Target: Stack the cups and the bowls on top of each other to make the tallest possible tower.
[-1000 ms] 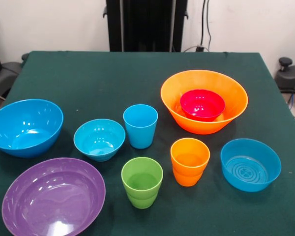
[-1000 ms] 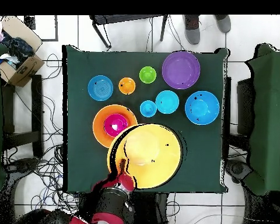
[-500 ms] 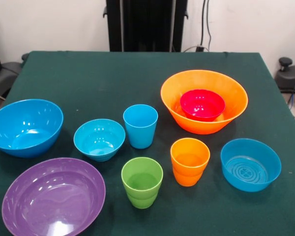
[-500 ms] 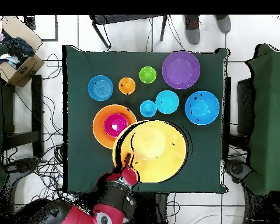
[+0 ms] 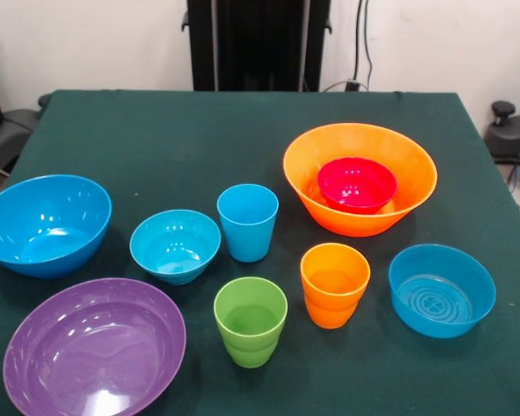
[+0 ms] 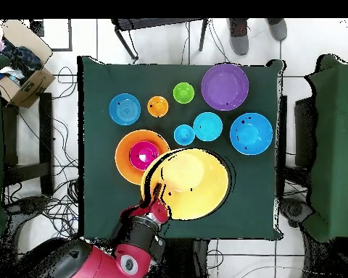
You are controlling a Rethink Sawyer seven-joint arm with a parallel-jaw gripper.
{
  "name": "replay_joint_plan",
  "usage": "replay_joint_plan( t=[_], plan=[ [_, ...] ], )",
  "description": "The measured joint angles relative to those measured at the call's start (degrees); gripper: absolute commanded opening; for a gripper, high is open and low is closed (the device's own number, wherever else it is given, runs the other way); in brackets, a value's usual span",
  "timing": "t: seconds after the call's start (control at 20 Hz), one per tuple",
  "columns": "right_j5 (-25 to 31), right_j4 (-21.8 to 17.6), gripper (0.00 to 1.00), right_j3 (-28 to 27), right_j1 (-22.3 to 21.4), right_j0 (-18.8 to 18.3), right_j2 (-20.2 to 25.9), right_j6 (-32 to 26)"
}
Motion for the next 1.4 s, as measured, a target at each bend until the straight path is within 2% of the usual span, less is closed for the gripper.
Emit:
replay_joint_plan(
  t=[0.5,0.85,1.4],
  plan=[
    [-0.01,-2.42,0.00,-0.26,3.08,0.01,3.14,0.00],
    [-0.01,-6.37,0.00,-1.01,5.93,0.00,5.92,2.21],
    [-0.01,-6.86,0.00,-1.93,6.45,-0.29,9.23,3.31]
  ],
)
